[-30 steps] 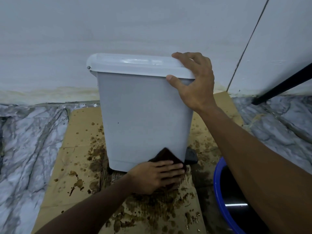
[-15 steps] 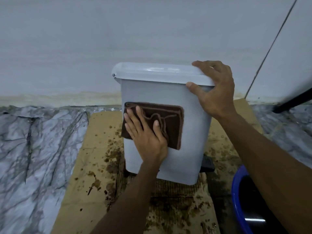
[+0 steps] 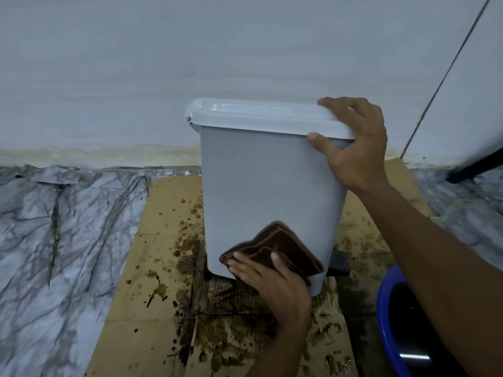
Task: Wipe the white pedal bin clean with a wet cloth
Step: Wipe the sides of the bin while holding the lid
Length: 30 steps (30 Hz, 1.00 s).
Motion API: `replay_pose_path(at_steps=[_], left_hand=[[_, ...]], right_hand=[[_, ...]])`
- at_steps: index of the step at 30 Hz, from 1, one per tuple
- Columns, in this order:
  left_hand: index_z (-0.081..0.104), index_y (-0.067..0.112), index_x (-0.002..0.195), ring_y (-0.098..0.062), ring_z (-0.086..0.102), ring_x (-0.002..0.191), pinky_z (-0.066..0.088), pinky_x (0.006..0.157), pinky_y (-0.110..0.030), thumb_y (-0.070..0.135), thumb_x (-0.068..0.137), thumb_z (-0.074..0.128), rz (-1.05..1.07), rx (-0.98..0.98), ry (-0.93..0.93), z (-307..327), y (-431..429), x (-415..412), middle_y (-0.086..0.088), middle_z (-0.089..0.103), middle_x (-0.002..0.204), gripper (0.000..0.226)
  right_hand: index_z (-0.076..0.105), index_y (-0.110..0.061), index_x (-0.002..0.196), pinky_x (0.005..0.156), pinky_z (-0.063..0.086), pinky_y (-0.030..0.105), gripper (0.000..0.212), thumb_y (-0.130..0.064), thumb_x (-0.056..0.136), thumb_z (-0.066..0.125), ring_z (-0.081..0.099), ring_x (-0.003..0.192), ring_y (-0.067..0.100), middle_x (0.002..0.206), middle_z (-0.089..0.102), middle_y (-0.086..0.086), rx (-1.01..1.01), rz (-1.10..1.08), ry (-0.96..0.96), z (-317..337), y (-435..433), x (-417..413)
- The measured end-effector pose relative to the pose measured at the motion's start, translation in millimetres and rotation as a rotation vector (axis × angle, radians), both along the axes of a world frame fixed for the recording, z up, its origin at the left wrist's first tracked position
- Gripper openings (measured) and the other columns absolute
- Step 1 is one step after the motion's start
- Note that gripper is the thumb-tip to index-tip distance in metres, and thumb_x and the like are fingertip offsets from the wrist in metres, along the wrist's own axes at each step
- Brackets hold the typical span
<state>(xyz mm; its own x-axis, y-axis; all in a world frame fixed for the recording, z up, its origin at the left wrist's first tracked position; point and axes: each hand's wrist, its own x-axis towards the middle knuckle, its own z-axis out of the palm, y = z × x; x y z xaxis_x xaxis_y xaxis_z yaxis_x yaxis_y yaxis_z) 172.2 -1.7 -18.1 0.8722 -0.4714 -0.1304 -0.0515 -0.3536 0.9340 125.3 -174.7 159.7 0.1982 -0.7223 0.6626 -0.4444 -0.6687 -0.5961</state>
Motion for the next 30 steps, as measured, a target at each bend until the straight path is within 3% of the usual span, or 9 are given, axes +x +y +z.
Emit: replay_pose_path(at_steps=[4, 6, 9, 12, 17, 20, 27, 30], left_hand=[[-0.028, 0.017, 0.157, -0.024, -0.031, 0.154, 0.002, 0.128, -0.05, 0.062, 0.105, 0.024, -0.26, 0.11, -0.295, -10.0, 10.4, -17.8, -0.003, -0.035, 0.166, 0.087], [-0.017, 0.009, 0.161, -0.035, -0.021, 0.157, -0.002, 0.127, -0.049, 0.061, 0.105, 0.027, -0.433, 0.106, -0.564, -14.1, 12.4, -12.6, -0.011, -0.024, 0.17, 0.088], [-0.003, 0.007, 0.164, -0.039, -0.009, 0.158, -0.007, 0.127, -0.047, 0.058, 0.106, 0.034, -0.652, 0.065, -0.948, -7.6, -0.3, 24.6, -0.014, -0.012, 0.172, 0.086], [0.002, 0.012, 0.165, -0.036, -0.006, 0.159, -0.009, 0.128, -0.045, 0.066, 0.1, 0.045, -0.79, 0.018, -1.153, 6.3, -12.4, 66.5, -0.013, -0.008, 0.173, 0.095], [0.002, 0.011, 0.165, -0.031, -0.003, 0.16, -0.008, 0.129, -0.04, 0.063, 0.102, 0.043, -0.877, -0.059, -1.151, 7.8, -14.4, 92.5, -0.01, -0.006, 0.173, 0.092], [0.0, 0.012, 0.165, -0.03, -0.002, 0.16, -0.004, 0.129, -0.042, 0.06, 0.103, 0.04, -0.766, -0.054, -1.217, 10.2, -27.5, 93.7, -0.008, -0.008, 0.173, 0.088], [0.012, 0.001, 0.163, -0.034, -0.001, 0.16, 0.002, 0.129, -0.05, 0.055, 0.103, 0.042, -0.363, -0.202, -0.955, 58.9, -73.1, 96.2, -0.02, 0.003, 0.171, 0.086], [0.011, -0.001, 0.162, -0.037, -0.004, 0.159, -0.001, 0.128, -0.053, 0.059, 0.1, 0.044, -0.289, -0.228, -0.902, 75.1, -87.1, 101.5, -0.024, 0.003, 0.171, 0.093]], right_hand=[[0.068, -0.024, 0.128, 0.098, 0.046, 0.04, 0.051, -0.043, 0.081, 0.076, 0.05, 0.122, 0.025, 0.126, 0.062, 0.001, 0.001, -0.002, -0.001, 0.4, 1.0, -0.3], [0.068, -0.024, 0.128, 0.098, 0.046, 0.04, 0.051, -0.043, 0.081, 0.076, 0.05, 0.122, 0.024, 0.126, 0.062, 0.0, 0.007, -0.002, -0.002, 1.1, 1.6, -1.1], [0.068, -0.025, 0.128, 0.098, 0.047, 0.041, 0.051, -0.043, 0.081, 0.075, 0.05, 0.122, 0.023, 0.126, 0.061, -0.001, 0.013, 0.004, 0.002, 1.1, 0.9, -1.1], [0.068, -0.027, 0.128, 0.098, 0.047, 0.042, 0.051, -0.044, 0.08, 0.075, 0.049, 0.123, 0.021, 0.126, 0.061, -0.002, 0.027, 0.0, -0.008, 1.6, 0.6, -0.4], [0.068, -0.026, 0.128, 0.098, 0.047, 0.043, 0.051, -0.044, 0.08, 0.076, 0.05, 0.122, 0.021, 0.126, 0.061, -0.002, 0.02, -0.005, -0.01, 1.4, -0.4, 0.5], [0.068, -0.027, 0.128, 0.098, 0.046, 0.04, 0.052, -0.044, 0.079, 0.076, 0.049, 0.123, 0.02, 0.126, 0.061, -0.003, 0.041, -0.006, -0.007, 1.8, -3.6, 1.7], [0.068, -0.029, 0.127, 0.098, 0.046, 0.036, 0.051, -0.044, 0.079, 0.075, 0.049, 0.122, 0.019, 0.124, 0.061, -0.005, 0.043, -0.017, -0.012, 1.5, -5.6, 2.6], [0.068, -0.028, 0.127, 0.097, 0.046, 0.034, 0.05, -0.044, 0.08, 0.075, 0.05, 0.12, 0.019, 0.123, 0.061, -0.005, 0.027, -0.014, -0.006, 0.4, -5.8, 2.7]])
